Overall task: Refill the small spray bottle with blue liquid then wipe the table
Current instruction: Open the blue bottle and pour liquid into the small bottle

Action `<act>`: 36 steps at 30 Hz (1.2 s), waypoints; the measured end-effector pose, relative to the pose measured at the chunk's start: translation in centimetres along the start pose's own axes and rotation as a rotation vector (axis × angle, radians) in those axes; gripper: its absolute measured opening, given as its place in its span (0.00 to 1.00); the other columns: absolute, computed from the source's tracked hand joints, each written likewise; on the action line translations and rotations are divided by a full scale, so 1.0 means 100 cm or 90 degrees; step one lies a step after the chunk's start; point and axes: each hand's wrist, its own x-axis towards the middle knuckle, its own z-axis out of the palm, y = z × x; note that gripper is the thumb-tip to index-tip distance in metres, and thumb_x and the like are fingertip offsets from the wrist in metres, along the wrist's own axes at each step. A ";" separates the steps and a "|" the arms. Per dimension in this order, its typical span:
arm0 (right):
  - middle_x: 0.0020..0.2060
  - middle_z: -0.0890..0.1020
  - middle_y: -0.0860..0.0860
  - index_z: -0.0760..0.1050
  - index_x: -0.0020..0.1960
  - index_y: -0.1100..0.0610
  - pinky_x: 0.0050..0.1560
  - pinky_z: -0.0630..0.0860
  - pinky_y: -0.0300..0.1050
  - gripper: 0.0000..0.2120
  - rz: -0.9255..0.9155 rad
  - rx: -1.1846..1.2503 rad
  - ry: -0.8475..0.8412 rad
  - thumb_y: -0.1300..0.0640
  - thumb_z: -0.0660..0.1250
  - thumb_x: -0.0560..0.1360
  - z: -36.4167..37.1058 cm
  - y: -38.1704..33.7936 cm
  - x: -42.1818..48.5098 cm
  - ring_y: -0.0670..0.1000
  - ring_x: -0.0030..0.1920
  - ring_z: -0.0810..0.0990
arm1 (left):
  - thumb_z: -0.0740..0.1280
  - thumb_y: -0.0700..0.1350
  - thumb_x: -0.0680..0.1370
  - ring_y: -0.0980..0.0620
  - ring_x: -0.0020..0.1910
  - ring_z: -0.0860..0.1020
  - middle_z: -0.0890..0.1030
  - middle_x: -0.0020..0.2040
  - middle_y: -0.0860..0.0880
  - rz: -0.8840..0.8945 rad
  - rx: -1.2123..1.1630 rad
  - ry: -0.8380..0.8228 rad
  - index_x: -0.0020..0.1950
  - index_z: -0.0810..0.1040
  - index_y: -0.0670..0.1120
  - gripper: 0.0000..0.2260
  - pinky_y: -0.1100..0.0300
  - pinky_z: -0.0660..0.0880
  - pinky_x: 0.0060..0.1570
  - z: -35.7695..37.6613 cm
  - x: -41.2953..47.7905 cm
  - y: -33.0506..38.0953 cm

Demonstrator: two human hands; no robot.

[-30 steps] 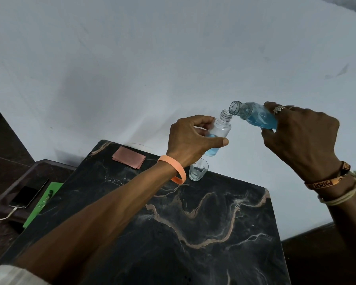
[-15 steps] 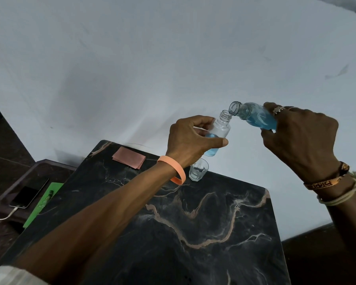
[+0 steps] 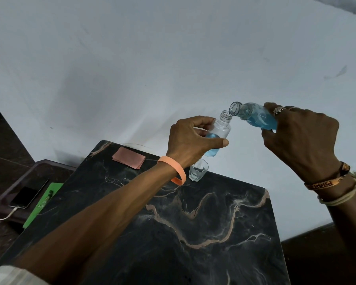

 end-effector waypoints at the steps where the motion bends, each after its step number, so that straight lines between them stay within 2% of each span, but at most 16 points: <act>1: 0.40 0.84 0.60 0.80 0.62 0.58 0.36 0.58 0.43 0.21 0.000 0.000 0.000 0.58 0.74 0.69 -0.001 0.000 0.000 0.64 0.35 0.81 | 0.84 0.50 0.60 0.56 0.43 0.84 0.85 0.48 0.54 0.002 0.002 0.000 0.56 0.84 0.49 0.26 0.53 0.83 0.46 0.000 0.000 0.000; 15: 0.39 0.84 0.60 0.80 0.62 0.58 0.35 0.58 0.43 0.22 0.003 0.007 -0.002 0.60 0.73 0.68 -0.003 -0.001 0.001 0.65 0.35 0.80 | 0.84 0.49 0.60 0.57 0.42 0.84 0.85 0.48 0.54 0.004 -0.008 0.003 0.55 0.84 0.49 0.25 0.56 0.83 0.46 -0.001 -0.001 0.002; 32: 0.43 0.84 0.62 0.79 0.64 0.58 0.35 0.59 0.44 0.23 -0.006 0.006 -0.003 0.59 0.73 0.69 -0.004 -0.002 0.001 0.66 0.36 0.81 | 0.83 0.49 0.61 0.62 0.41 0.83 0.85 0.46 0.58 0.016 -0.007 -0.001 0.55 0.84 0.50 0.24 0.68 0.80 0.40 -0.002 -0.001 0.000; 36: 0.42 0.84 0.62 0.79 0.63 0.59 0.35 0.58 0.43 0.23 -0.008 0.005 -0.004 0.60 0.73 0.68 -0.005 -0.003 0.000 0.66 0.35 0.80 | 0.83 0.50 0.61 0.60 0.42 0.84 0.85 0.48 0.56 0.017 -0.007 0.000 0.56 0.84 0.49 0.25 0.63 0.82 0.43 -0.003 -0.002 0.000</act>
